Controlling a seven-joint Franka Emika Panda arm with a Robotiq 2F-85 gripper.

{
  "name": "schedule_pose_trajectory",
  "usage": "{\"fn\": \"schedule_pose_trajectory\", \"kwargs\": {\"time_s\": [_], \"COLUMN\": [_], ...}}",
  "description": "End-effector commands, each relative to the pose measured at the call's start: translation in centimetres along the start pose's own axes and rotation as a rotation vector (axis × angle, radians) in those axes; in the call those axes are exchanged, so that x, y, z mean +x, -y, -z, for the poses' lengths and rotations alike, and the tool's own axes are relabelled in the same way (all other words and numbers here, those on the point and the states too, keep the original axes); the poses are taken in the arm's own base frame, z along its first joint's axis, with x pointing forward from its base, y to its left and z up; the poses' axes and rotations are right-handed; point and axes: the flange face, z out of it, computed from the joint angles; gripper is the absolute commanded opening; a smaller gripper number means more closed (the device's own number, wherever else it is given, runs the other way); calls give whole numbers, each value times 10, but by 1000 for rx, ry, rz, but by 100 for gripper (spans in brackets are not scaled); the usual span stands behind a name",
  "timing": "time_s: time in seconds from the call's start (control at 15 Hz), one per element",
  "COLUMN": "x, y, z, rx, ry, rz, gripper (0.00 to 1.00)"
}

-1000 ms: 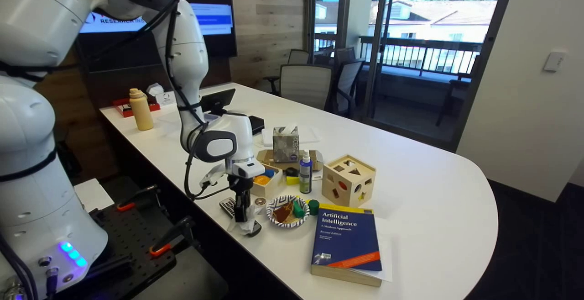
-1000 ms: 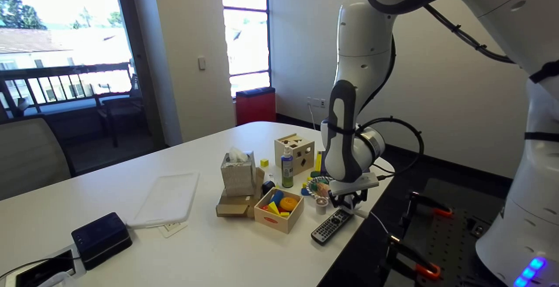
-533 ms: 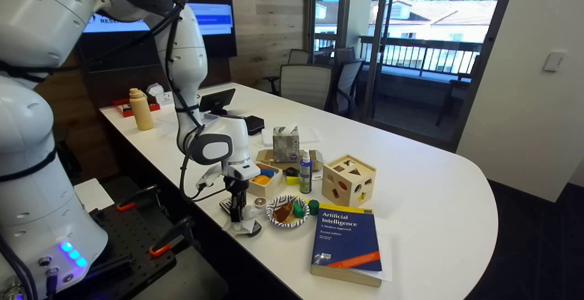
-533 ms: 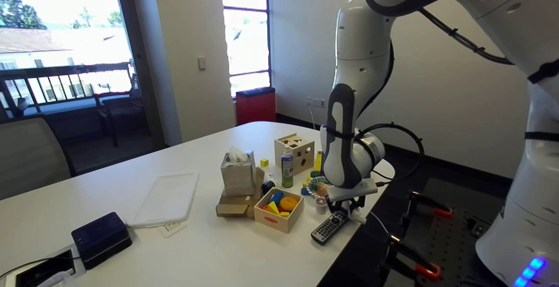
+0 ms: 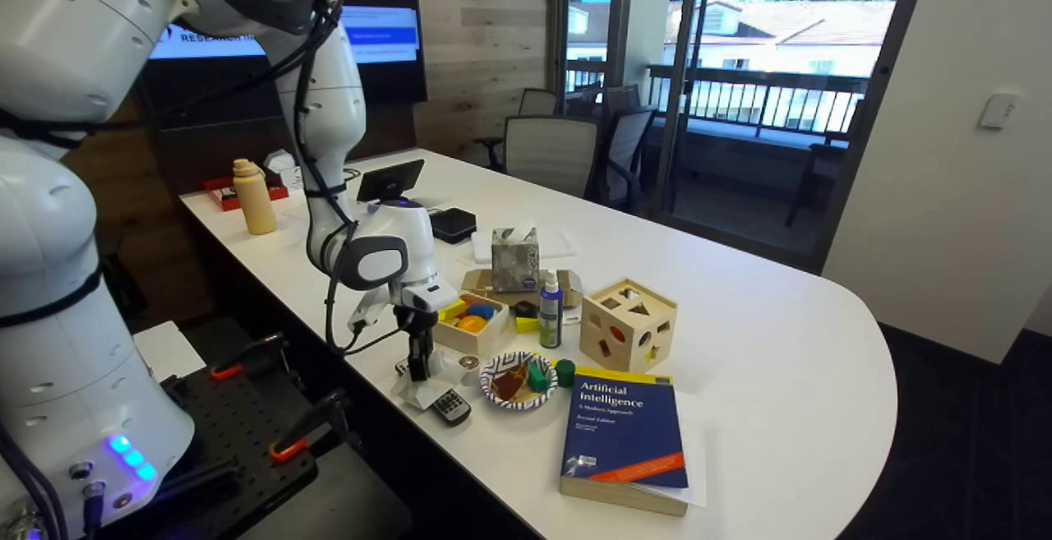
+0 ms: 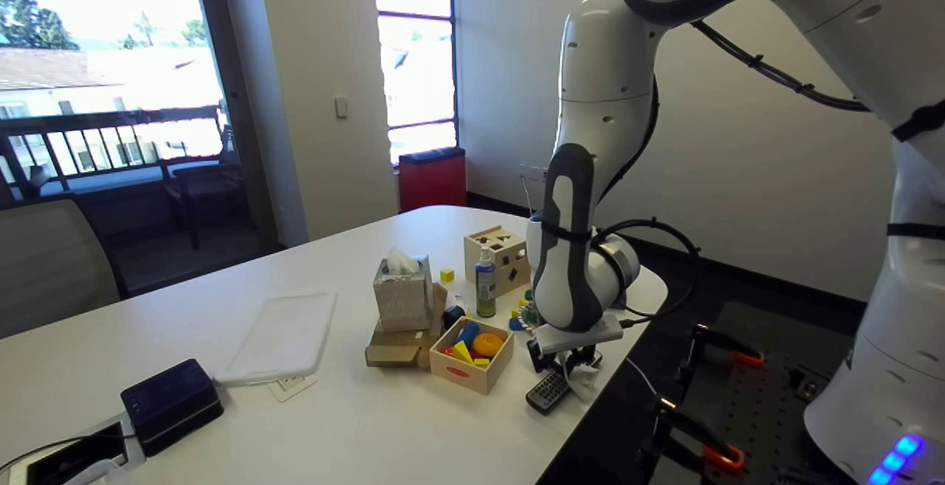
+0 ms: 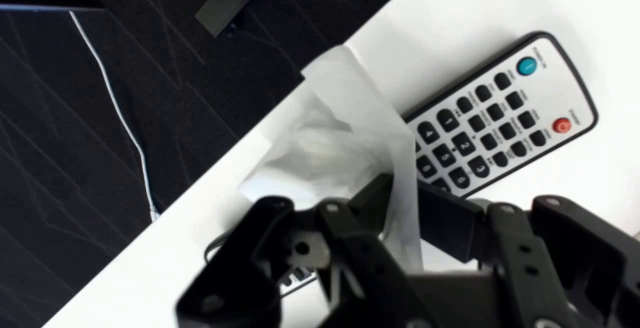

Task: Use the paper towel to wipe the remote

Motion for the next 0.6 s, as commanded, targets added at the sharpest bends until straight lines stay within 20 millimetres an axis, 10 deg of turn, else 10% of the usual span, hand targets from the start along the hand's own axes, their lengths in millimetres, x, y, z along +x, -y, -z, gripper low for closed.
{"fn": "schedule_pose_trajectory", "kwargs": {"time_s": [0.0,0.53], "x": [-4,-20], "y": [11,46], "z": [9,12], "rx": [52,124], "ry": [-3,24], "rz": [36,144], "gripper": [2,2]}}
